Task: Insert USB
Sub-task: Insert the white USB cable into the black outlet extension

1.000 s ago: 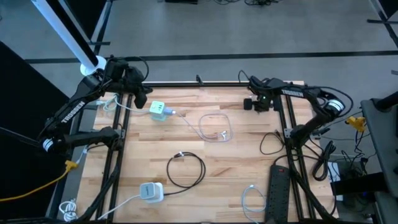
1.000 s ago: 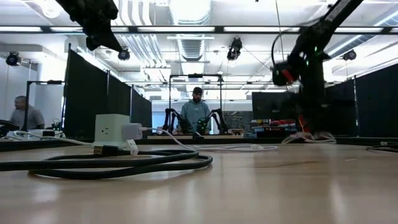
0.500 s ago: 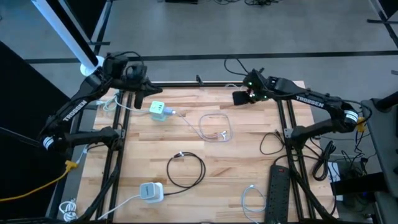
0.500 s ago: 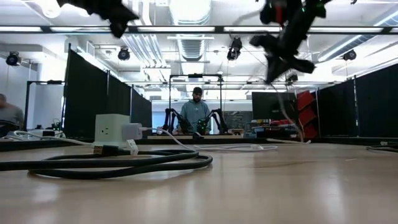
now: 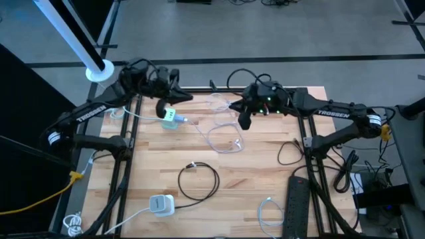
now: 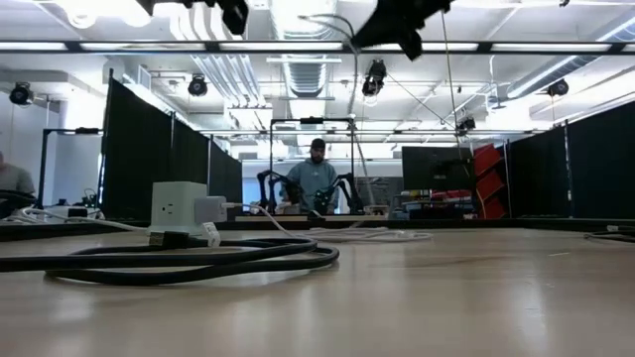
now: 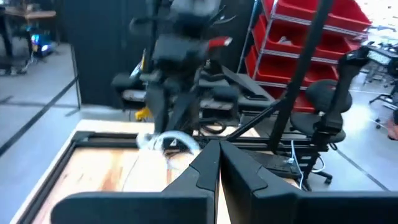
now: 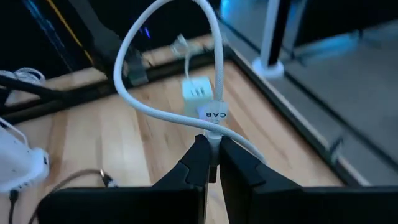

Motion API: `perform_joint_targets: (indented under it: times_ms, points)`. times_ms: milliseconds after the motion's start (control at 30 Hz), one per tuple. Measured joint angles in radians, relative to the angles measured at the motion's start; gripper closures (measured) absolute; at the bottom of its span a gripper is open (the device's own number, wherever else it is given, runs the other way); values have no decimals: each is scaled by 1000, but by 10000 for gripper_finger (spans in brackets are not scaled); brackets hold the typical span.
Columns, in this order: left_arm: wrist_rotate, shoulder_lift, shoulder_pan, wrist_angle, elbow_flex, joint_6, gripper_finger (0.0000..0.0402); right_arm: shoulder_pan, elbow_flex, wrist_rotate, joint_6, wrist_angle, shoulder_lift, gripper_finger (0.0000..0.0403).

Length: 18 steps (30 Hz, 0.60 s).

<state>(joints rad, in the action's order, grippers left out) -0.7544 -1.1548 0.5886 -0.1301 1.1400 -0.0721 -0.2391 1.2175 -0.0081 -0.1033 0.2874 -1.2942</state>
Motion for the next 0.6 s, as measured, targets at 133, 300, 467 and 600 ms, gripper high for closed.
perform_joint_targets:
  times_ms: [133, 300, 467, 600]
  points:
    - [59, -22, -11, -8, 0, -31, 395, 1, 0, -82, 40, -140, 0, 391]
    - [67, -39, -61, 24, 0, -50, 383, 1, 1, -105, 95, -260, 0, 391]
    - [181, -63, -128, 86, 0, -50, 368, 1, 1, -106, 104, -308, 0, 391]
    - [197, -73, -149, 180, 0, -60, 361, 5, 0, -158, 85, -307, 0, 391]
